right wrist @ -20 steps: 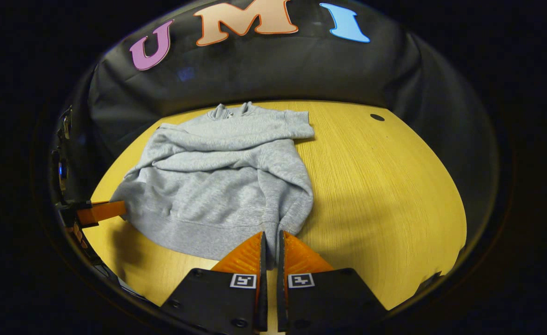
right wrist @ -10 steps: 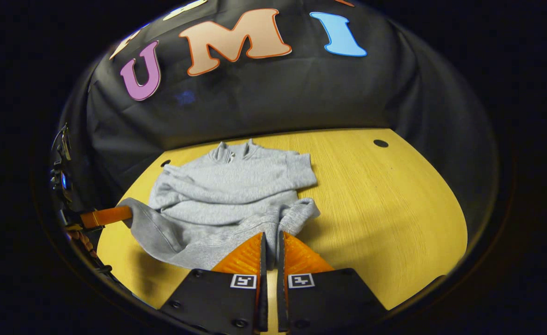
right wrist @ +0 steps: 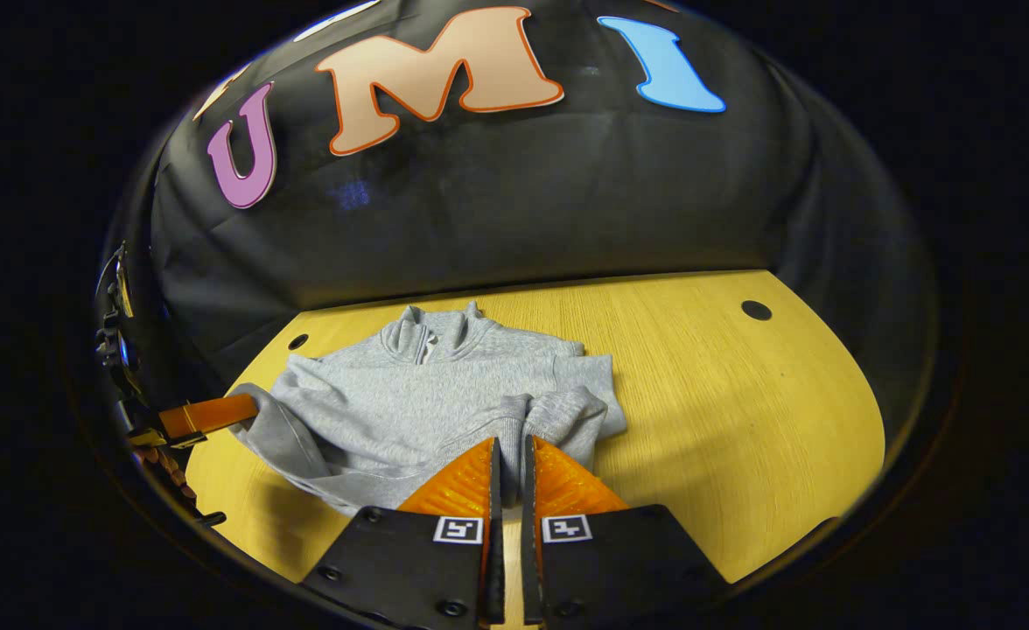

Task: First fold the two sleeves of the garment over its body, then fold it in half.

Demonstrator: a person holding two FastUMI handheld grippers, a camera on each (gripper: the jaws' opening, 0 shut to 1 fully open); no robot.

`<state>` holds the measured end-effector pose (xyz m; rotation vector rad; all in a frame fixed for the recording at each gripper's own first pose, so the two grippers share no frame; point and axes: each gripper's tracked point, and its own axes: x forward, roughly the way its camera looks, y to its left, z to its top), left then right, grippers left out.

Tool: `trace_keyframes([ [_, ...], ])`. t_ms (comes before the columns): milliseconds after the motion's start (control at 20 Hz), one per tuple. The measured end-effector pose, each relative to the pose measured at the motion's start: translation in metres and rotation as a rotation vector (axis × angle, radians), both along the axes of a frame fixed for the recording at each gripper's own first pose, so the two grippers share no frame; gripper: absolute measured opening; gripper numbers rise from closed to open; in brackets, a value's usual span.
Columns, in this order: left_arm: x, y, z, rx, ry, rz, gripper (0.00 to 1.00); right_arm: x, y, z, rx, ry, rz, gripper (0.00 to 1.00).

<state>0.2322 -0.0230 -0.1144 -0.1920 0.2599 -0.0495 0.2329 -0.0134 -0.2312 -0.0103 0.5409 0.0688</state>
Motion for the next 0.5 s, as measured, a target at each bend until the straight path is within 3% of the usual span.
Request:
trace_keyframes([
  [300,0.038,0.009,-0.035,0.067,0.080,0.055,0.00,0.031,-0.006,-0.045,0.009,0.090,0.010,0.11],
  [500,0.044,0.009,-0.043,0.106,0.101,0.070,0.00,0.037,-0.006,-0.048,0.065,0.093,0.013,0.10],
])
